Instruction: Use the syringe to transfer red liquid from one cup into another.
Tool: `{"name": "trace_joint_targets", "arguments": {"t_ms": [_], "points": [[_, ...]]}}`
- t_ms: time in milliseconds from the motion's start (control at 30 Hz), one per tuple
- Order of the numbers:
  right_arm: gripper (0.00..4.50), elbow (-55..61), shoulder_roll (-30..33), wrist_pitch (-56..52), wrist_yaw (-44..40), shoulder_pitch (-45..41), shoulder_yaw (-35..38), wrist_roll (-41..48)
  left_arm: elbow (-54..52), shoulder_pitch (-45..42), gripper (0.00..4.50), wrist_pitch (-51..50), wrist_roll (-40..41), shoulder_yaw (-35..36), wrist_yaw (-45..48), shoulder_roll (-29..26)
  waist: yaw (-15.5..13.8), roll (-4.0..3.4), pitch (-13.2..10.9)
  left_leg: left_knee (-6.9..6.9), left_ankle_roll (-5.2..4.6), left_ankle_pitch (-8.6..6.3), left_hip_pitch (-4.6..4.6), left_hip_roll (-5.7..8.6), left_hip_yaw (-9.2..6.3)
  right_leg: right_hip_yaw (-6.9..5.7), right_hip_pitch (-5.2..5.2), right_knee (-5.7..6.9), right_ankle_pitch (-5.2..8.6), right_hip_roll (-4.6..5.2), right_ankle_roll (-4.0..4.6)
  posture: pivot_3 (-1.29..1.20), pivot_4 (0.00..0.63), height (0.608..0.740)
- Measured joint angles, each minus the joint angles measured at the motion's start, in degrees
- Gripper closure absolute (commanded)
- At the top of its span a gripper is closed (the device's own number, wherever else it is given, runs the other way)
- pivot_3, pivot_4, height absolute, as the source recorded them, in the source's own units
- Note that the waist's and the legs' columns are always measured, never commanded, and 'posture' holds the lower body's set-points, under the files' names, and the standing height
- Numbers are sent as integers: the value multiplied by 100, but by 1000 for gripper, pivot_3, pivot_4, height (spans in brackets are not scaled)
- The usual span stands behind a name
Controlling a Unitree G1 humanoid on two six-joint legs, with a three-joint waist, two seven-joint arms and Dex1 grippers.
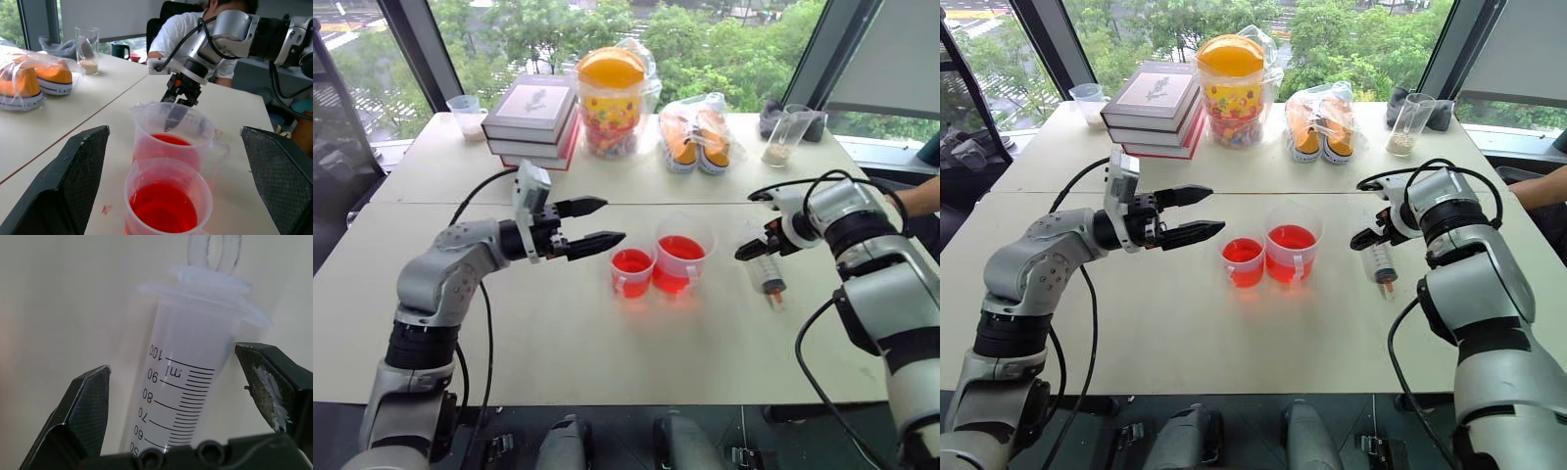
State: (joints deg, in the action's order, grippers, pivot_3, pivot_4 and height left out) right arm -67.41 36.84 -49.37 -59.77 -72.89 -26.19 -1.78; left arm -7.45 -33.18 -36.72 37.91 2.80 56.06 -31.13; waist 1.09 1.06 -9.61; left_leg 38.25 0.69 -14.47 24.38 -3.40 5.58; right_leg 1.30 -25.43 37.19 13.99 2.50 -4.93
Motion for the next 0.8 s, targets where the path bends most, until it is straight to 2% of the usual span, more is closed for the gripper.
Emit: {"name": "trace_joint_targets", "arguments": {"t_ms": [33,167,200,400,500,567,633,700,800], "points": [[911,-46,-17,38,3,-3,40,-47,-6,7,76,0,0,1,-4,-1,0,0,0,0,0,0,-1,0,0,0,1,0,0,0,0,0,150,740],[2828,-188,-90,100,-18,-35,254,-188,-76,97,76,0,8,7,0,-23,14,0,0,0,0,0,-5,-1,0,0,2,3,0,-1,0,0,150,740],[3090,-206,-96,95,-20,-40,307,-208,-77,98,76,-1,8,7,3,-25,15,0,0,0,0,0,-5,-1,0,0,2,4,0,-2,0,0,150,740],[3094,-221,-92,-117,233,-66,804,-208,-78,49,76,-15,11,6,46,-64,8,-1,0,0,3,2,-5,-1,1,1,1,4,-1,-1,1,0,150,740],[3094,319,125,-216,677,-218,1611,121,74,-248,76,-18,6,-8,151,-125,-4,-14,-7,-2,3,2,-1,1,2,2,-4,3,0,1,1,0,150,740],[3094,1234,286,-95,869,-159,2149,387,160,-376,76,-18,7,-12,204,-125,-12,-18,-9,-5,3,1,4,0,2,1,-8,1,0,0,1,0,150,740],[3094,3079,205,300,1381,310,3268,938,303,-509,76,-23,4,-77,316,-117,-18,-17,-7,-12,4,1,2,-4,-9,-5,-3,-8,1,-7,-1,0,150,740],[3094,4870,-120,386,1773,922,3998,1436,431,-614,76,-22,-5,-187,462,-125,-31,-12,-3,-16,4,1,1,-10,-23,-13,3,-6,2,-14,-2,0,150,740],[3094,6613,-545,344,2060,1868,4328,1940,722,-819,76,-22,-36,-236,639,-132,-53,-12,-3,-10,8,3,5,-9,-26,-16,4,-5,2,-13,-2,0,150,740]]}}
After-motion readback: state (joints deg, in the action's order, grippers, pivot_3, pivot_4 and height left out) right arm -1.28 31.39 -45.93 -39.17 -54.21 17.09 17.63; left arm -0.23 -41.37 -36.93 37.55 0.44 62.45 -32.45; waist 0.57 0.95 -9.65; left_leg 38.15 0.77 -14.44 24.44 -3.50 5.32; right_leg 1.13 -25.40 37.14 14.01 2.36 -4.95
